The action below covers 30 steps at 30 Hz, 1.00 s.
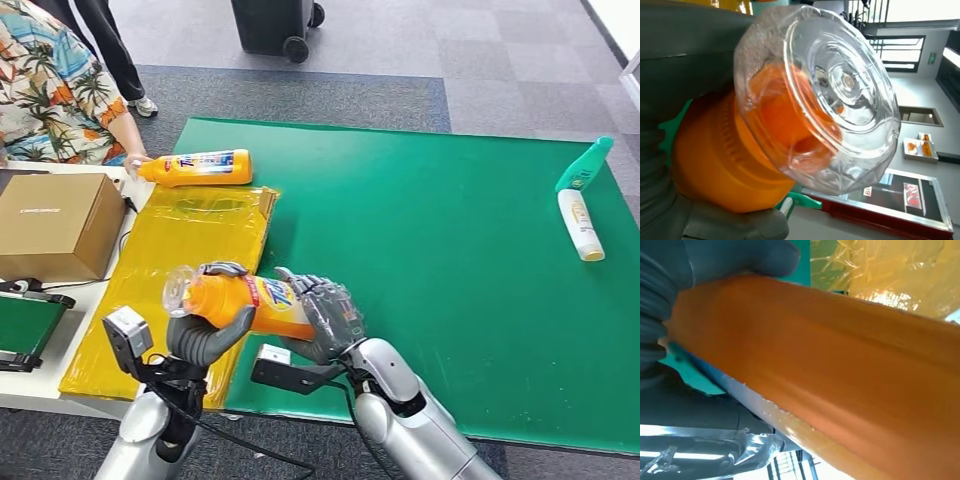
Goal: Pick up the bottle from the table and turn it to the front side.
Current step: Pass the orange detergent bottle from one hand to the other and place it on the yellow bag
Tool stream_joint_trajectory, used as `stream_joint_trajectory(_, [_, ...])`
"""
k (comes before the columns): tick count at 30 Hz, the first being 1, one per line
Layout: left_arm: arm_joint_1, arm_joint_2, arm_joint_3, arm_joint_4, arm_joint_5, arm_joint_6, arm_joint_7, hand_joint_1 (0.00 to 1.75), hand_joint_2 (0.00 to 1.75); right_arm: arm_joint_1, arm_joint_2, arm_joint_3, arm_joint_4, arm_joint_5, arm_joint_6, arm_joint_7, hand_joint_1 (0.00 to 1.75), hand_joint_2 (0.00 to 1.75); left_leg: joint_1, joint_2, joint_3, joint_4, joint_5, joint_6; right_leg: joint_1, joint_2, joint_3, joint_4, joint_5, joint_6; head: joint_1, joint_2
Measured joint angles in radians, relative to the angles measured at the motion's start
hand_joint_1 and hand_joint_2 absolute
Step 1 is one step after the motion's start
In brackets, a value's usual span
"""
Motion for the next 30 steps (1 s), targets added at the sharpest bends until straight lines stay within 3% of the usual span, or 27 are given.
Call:
stream_joint_trajectory(16, [-0.012, 0.040, 0.053, -0.125, -0.135, 0.105, -0.011, 1.75, 1.75, 0.025, 0.008, -0.004, -0.006, 0.007, -0.039, 0.015, 0.00, 1.75, 0.000, 0.000, 0.000, 0.000, 0.000, 0.000, 0.000, 0.000, 0.000, 0.000, 0.000, 0.000, 0.000, 0.000])
stream_joint_trajectory(21, [-0.036, 0.086, 0.105, -0.159, -0.164, 0.083, 0.035, 1.75, 1.75, 0.062, 0.008, -0.013, -0.025, 0.012, -0.042, 0.015, 0.00, 1.75, 0.000, 0.000, 0.000, 0.000, 0.000, 0.000, 0.000, 0.000, 0.000, 0.001, 0.000, 0.000, 0.000, 0.000])
stream_joint_trajectory(30, [-0.021, 0.215, 0.199, -0.170, -0.350, 0.029, 0.138, 1.75, 1.75, 0.108, 0.007, -0.053, -0.053, 0.016, -0.058, 0.021, 0.00, 1.75, 0.001, 0.000, 0.000, 0.000, 0.000, 0.000, 0.001, 0.000, 0.000, 0.001, 0.000, -0.001, 0.000, 0.000])
